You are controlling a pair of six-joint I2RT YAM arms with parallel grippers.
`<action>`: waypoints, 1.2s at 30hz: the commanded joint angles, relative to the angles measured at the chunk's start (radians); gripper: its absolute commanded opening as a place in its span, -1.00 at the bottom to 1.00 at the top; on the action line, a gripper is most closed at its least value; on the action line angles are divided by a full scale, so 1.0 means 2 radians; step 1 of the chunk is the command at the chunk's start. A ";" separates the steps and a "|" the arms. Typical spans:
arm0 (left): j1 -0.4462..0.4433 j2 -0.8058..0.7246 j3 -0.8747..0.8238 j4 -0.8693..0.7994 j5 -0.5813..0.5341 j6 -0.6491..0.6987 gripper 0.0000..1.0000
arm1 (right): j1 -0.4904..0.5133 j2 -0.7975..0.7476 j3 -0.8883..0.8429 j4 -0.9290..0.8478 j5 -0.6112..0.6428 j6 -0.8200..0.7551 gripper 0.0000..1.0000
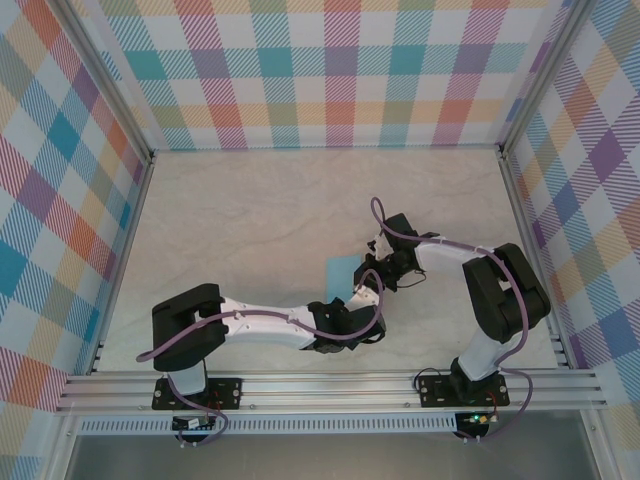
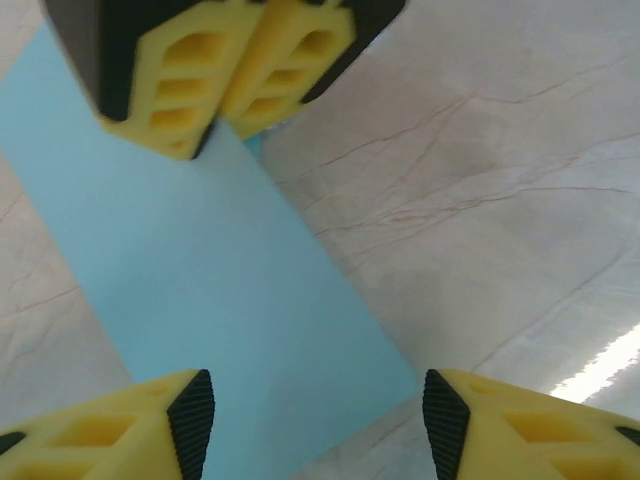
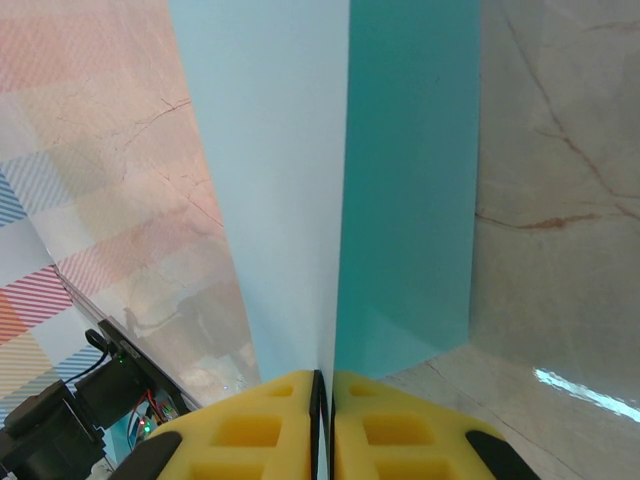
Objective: Fold a paper plane with a square sheet of paper (pick it up from the middle)
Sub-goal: Third fold the triangle at the center of the table.
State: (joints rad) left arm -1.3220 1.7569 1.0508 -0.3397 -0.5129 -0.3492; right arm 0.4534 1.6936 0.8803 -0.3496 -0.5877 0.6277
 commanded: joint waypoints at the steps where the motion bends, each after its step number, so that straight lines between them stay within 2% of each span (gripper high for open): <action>1: -0.004 -0.012 0.008 -0.016 -0.041 -0.007 -0.11 | 0.000 0.008 0.017 -0.018 0.001 -0.004 -0.75; 5: -0.004 -0.031 -0.004 -0.003 -0.040 -0.002 -0.56 | 0.000 0.008 0.017 -0.022 0.005 -0.005 -0.75; 8: -0.004 -0.032 -0.006 -0.004 -0.034 0.001 -0.77 | 0.000 0.010 0.018 -0.024 0.009 -0.005 -0.75; 12: -0.002 -0.041 -0.014 0.005 -0.025 -0.002 -0.96 | 0.000 0.013 0.018 -0.026 0.012 -0.006 -0.75; 18: 0.018 -0.063 -0.033 0.021 0.021 0.003 -1.00 | 0.000 0.007 0.018 -0.028 0.009 -0.007 -0.74; 20: 0.030 -0.068 -0.043 0.027 0.055 0.008 -1.00 | 0.000 0.001 0.020 -0.032 0.009 -0.007 -0.60; 22: 0.040 -0.070 -0.052 0.055 0.086 0.013 -1.00 | 0.000 -0.009 0.024 -0.043 0.018 -0.010 -0.55; 28: 0.071 -0.074 -0.074 0.087 0.167 0.016 -1.00 | 0.000 -0.051 0.041 -0.102 0.092 -0.017 -0.38; 30: 0.078 -0.077 -0.080 0.093 0.176 0.015 -1.00 | 0.000 -0.058 0.048 -0.109 0.105 -0.016 -0.39; 34: 0.088 -0.085 -0.088 0.098 0.191 0.012 -1.00 | 0.000 -0.048 0.063 -0.093 0.080 -0.016 -0.64; 36: 0.092 -0.088 -0.090 0.100 0.194 0.012 -1.00 | 0.000 -0.034 0.070 -0.082 0.064 -0.016 -0.69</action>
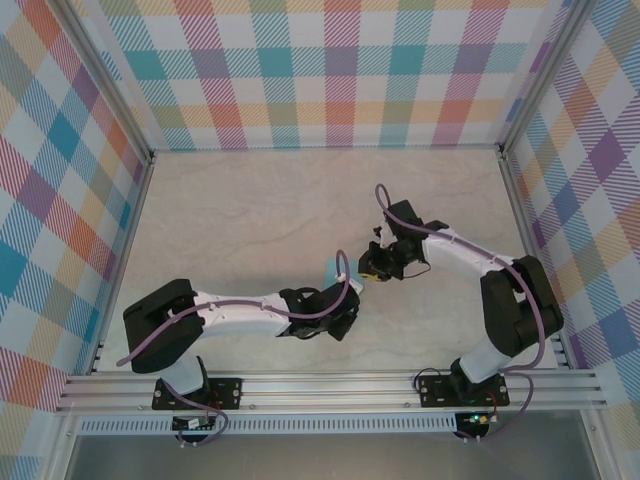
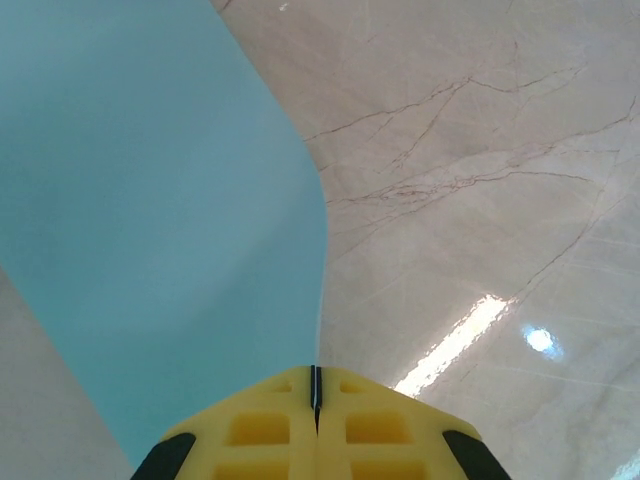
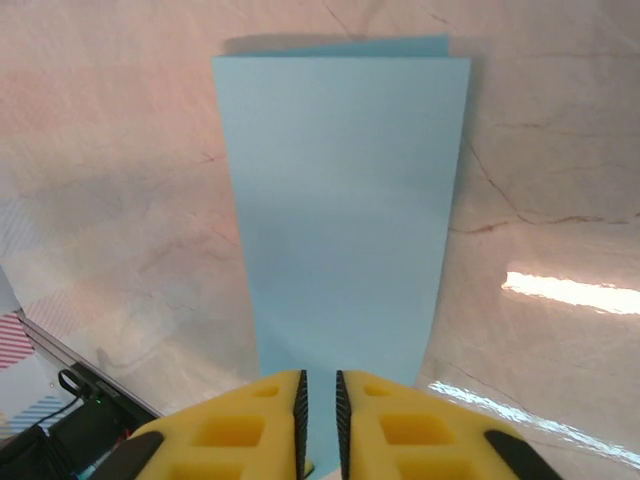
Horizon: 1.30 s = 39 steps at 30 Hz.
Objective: Fold a paper plane with a square sheet of paper (pick it up from the middle)
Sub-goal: Third fold the triangle at the center of the table.
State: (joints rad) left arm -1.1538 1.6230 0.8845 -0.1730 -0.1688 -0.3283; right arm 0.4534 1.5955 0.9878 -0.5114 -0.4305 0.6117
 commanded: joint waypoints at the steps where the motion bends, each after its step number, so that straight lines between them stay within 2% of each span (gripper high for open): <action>1: 0.011 -0.023 -0.009 0.018 0.026 0.000 -1.00 | 0.000 0.027 0.021 0.006 -0.029 -0.009 -0.71; 5: 0.021 -0.025 -0.013 0.025 0.042 -0.004 -1.00 | 0.008 0.074 0.047 0.020 -0.051 -0.011 -0.78; 13: 0.038 -0.021 -0.017 0.025 0.067 -0.008 -1.00 | 0.017 0.150 0.089 -0.007 -0.031 -0.046 -0.83; 16: 0.048 -0.023 -0.019 0.027 0.083 -0.009 -1.00 | 0.020 0.161 0.098 -0.032 0.003 -0.064 -0.82; 23: 0.071 -0.016 -0.017 0.028 0.113 -0.005 -1.00 | 0.026 0.188 0.104 -0.059 0.037 -0.097 -0.82; 39: 0.125 0.007 -0.010 0.024 0.166 0.016 -1.00 | 0.029 0.198 0.111 -0.068 0.044 -0.106 -0.82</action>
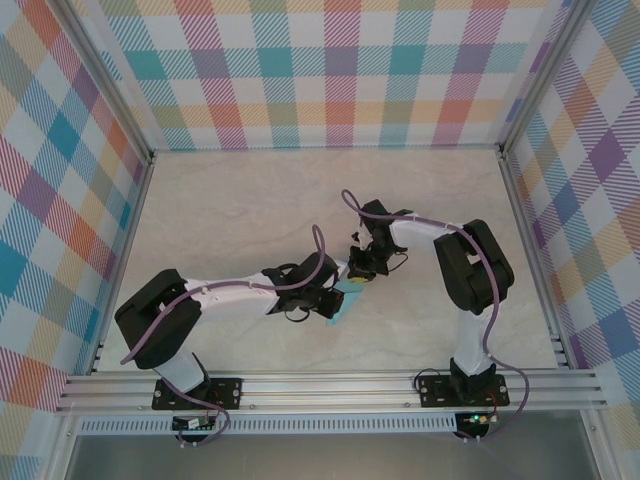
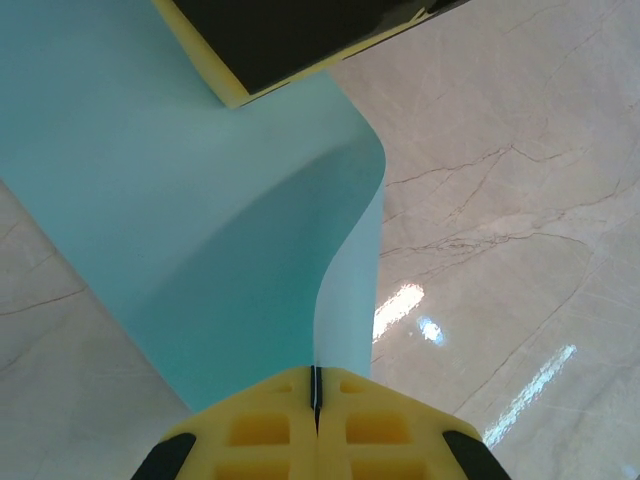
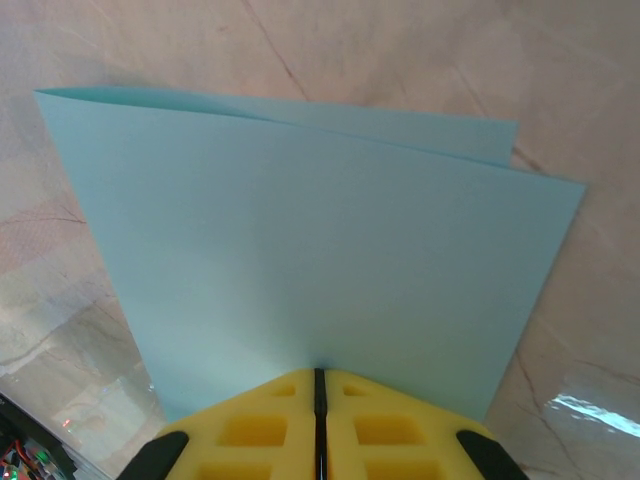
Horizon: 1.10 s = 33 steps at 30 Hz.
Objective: Fold a paper plane with a square sheet of paper (pick it up from the middle)
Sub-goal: Third fold the triangle at the center of the table.
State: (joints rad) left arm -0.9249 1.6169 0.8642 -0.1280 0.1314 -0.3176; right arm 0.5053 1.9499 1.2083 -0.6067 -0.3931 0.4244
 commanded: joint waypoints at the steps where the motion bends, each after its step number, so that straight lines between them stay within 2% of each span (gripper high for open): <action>1: 0.012 0.011 0.000 0.003 0.016 0.012 -1.00 | 0.004 0.021 0.001 -0.021 0.026 -0.013 -0.82; 33: 0.042 0.050 0.020 0.001 0.039 0.052 -0.97 | 0.005 0.023 0.002 -0.028 0.024 -0.006 -0.79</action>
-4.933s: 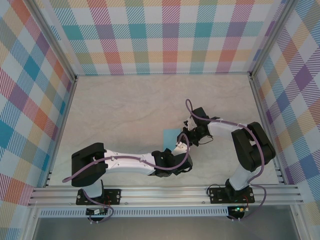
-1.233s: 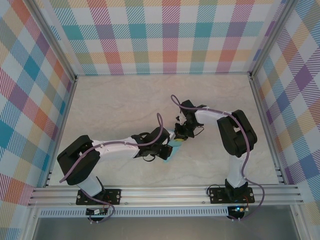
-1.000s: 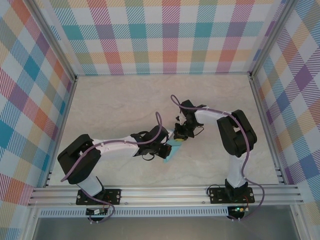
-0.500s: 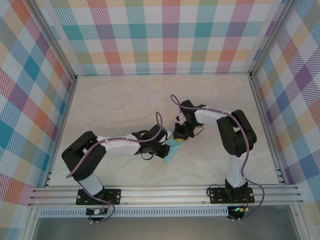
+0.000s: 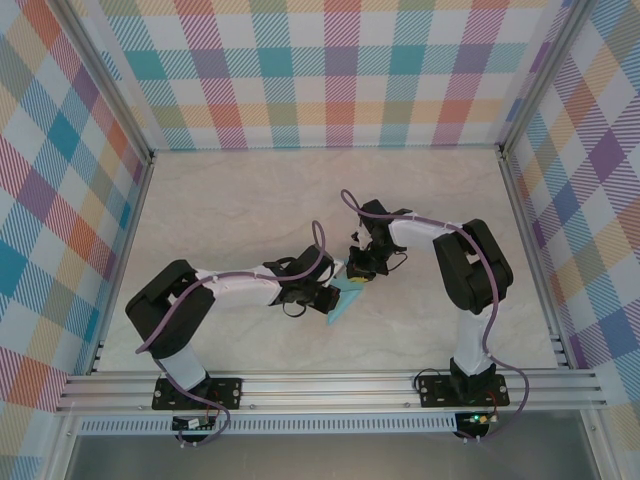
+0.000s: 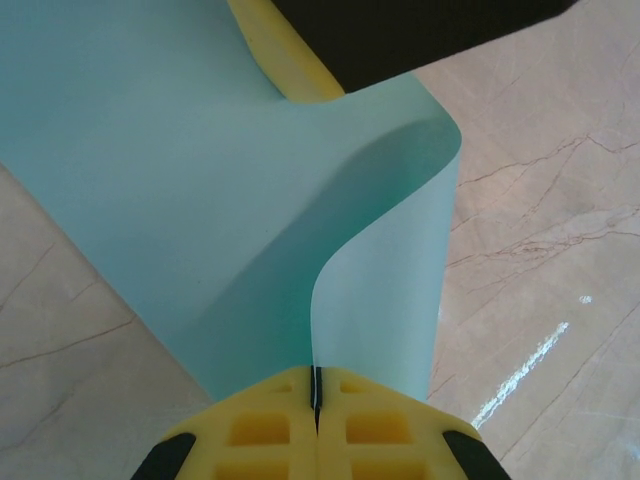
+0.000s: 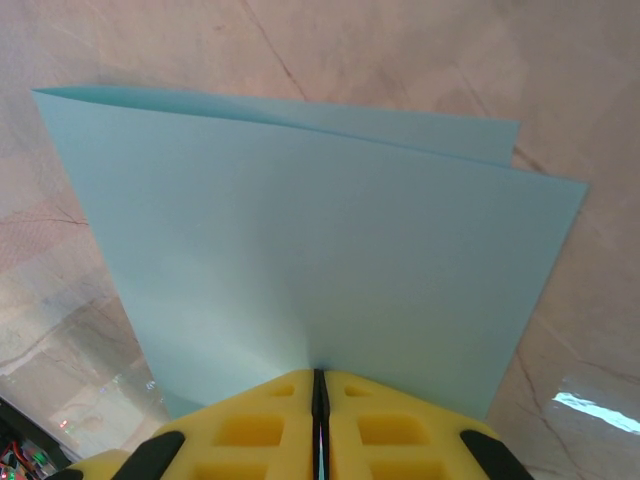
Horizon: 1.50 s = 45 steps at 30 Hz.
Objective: Fold a paper plane with a square sheet of paper (pick it up from the middle)
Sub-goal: Third fold the triangle at the center of the table.
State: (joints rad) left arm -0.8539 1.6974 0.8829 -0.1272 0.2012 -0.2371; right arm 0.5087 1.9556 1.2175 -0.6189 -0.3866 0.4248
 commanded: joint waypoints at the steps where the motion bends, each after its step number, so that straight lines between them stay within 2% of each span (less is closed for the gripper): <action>1: 0.007 0.009 0.008 0.001 0.003 0.012 -0.97 | 0.004 0.020 -0.002 -0.022 0.021 -0.005 -0.79; 45: 0.014 0.002 -0.012 0.013 -0.015 0.003 -0.92 | 0.004 0.017 0.004 -0.028 0.025 0.003 -0.70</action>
State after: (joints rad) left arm -0.8417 1.7027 0.8539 -0.1005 0.1890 -0.2348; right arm 0.5110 1.9564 1.2217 -0.6220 -0.3820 0.4294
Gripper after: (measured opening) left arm 0.047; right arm 0.147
